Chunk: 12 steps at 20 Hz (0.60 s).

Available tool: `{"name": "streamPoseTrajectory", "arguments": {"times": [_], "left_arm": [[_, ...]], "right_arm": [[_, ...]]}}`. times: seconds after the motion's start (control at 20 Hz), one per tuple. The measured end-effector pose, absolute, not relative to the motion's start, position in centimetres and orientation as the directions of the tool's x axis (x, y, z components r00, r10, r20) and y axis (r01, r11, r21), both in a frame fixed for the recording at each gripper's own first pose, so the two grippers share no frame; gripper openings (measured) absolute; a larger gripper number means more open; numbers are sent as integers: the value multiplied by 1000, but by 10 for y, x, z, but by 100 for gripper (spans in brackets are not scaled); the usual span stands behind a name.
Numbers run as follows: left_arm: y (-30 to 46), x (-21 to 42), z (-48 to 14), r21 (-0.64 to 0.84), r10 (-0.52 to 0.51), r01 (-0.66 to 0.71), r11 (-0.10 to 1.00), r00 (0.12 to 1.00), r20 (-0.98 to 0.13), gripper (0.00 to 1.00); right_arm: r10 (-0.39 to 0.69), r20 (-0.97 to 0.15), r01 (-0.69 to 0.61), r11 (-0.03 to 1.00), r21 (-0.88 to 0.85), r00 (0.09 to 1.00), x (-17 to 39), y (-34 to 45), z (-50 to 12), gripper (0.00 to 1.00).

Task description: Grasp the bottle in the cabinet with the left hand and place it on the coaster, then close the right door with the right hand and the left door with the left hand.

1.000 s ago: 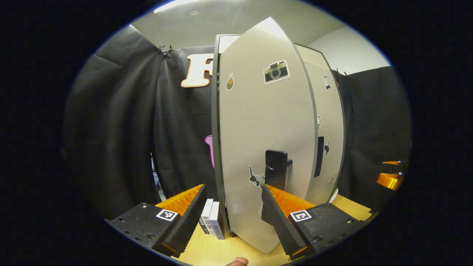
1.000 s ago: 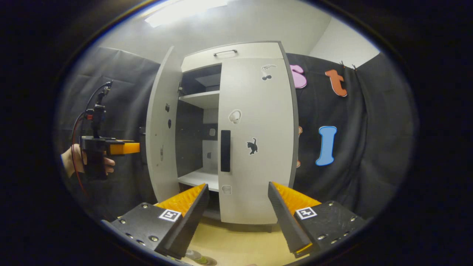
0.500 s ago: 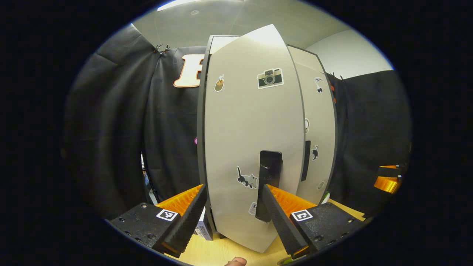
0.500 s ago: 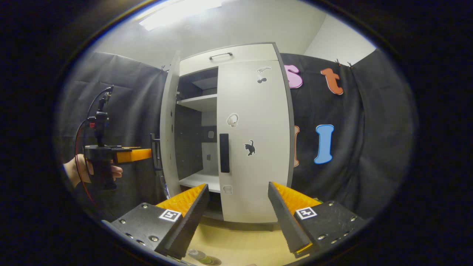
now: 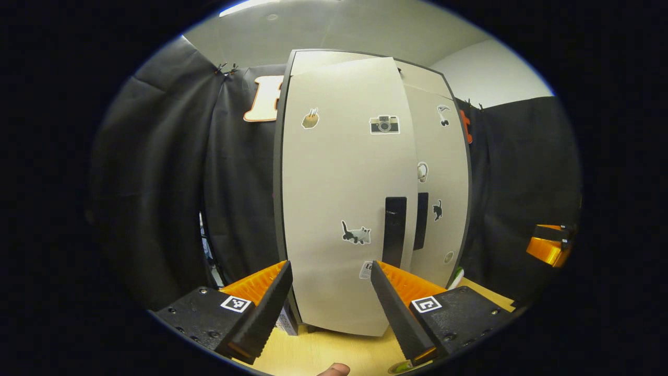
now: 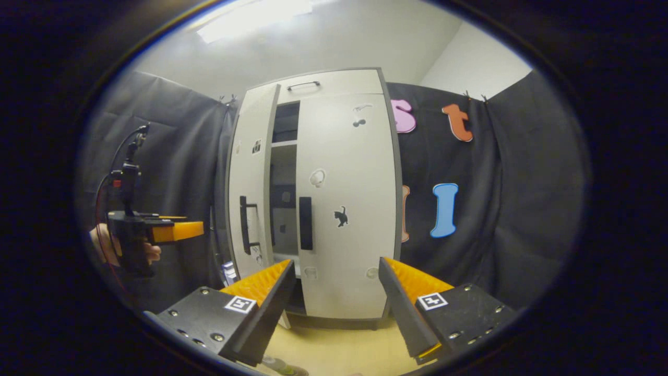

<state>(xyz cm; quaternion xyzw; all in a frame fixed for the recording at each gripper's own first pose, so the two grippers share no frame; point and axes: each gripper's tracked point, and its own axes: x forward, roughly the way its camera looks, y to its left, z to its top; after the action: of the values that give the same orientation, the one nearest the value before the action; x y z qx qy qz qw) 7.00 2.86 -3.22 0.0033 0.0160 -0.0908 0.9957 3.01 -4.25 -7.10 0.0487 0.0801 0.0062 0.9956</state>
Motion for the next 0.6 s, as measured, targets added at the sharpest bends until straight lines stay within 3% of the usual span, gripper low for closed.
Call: {"name": "streamPoseTrajectory", "arguments": {"times": [0.2, 0.25, 0.3, 0.4, 0.6], "left_arm": [[20, 57, -33, -11, -160, 160, 987, 986, -36, 96], [19, 53, -34, -10, -155, 155, 988, 987, -40, 96], [18, 49, -35, -8, -148, 148, 989, 988, -42, 96], [15, 45, -34, -16, -134, 133, 991, 990, -33, 96], [4, 39, -26, -7, -148, 148, 989, 989, -26, 96]], "right_arm": [[-44, -133, 55, 995, 81, 990, 35, -50, -60, 94], [-63, -130, 71, 996, 62, 990, 35, -53, -58, 97], [-73, -128, 79, 996, 46, 989, 35, -52, -58, 93], [-61, -122, 65, 997, 29, 991, 35, -44, -57, 97], [-31, -126, 35, 999, 29, 992, 33, -17, -55, 94]]}}
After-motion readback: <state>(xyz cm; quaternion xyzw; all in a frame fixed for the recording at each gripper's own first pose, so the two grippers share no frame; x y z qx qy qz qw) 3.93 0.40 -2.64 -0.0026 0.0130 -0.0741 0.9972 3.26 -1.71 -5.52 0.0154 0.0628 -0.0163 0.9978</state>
